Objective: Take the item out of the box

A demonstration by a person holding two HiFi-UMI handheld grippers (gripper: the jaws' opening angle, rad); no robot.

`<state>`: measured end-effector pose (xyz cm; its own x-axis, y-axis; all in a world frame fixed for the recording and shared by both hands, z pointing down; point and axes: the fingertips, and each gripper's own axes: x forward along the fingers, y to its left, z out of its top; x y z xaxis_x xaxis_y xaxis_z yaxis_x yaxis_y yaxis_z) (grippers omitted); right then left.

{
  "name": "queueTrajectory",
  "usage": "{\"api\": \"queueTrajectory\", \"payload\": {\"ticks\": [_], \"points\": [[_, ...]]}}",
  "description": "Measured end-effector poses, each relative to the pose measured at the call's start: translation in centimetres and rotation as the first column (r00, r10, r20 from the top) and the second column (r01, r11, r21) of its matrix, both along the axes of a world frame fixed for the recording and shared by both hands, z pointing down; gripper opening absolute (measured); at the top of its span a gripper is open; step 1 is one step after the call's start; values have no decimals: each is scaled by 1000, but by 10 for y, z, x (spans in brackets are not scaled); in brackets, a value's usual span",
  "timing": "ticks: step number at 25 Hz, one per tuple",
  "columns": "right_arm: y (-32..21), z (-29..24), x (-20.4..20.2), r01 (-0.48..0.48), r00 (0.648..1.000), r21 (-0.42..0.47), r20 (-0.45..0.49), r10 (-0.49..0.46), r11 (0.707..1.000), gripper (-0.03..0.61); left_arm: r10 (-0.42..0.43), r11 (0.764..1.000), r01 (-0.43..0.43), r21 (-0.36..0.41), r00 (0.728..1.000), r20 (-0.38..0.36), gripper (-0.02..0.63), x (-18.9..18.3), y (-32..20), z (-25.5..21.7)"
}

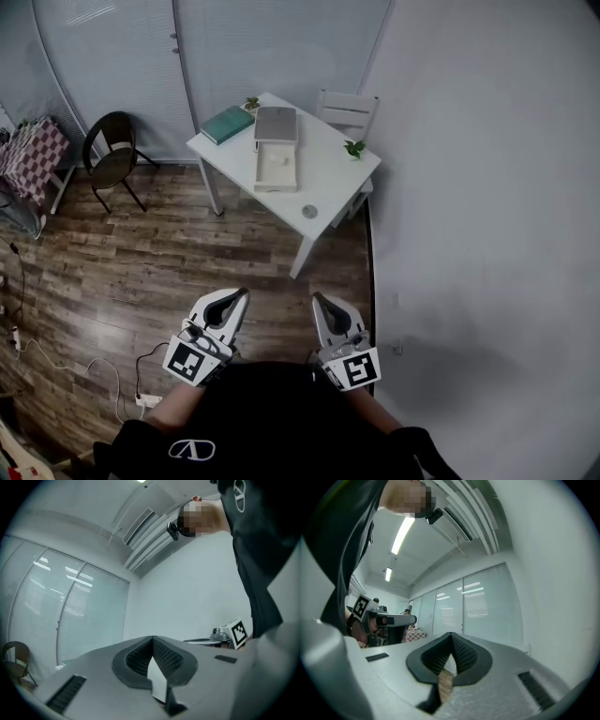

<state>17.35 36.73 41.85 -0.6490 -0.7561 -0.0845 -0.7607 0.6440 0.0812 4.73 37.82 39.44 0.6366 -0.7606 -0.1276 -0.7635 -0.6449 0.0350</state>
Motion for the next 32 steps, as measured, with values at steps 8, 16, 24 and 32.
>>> {"api": "queueTrajectory", "payload": {"ticks": [8, 16, 24, 32], "points": [[-54, 11, 23, 25, 1000, 17, 14, -25, 1000, 5, -32, 999, 33, -23, 999, 34, 5, 17, -47, 15], [-156, 18, 0, -3, 1000, 33, -19, 4, 999, 5, -17, 1000, 16, 27, 1000, 16, 5, -9, -161, 20], [-306, -1, -42, -100, 994, 42, -47, 102, 994, 5, 42, 992, -36, 123, 998, -44, 5, -61, -320, -24], [-434, -12, -88, -148, 985, 70, -79, 153, 986, 5, 95, 993, -93, 78, 995, -14, 5, -112, -453, -6]]}}
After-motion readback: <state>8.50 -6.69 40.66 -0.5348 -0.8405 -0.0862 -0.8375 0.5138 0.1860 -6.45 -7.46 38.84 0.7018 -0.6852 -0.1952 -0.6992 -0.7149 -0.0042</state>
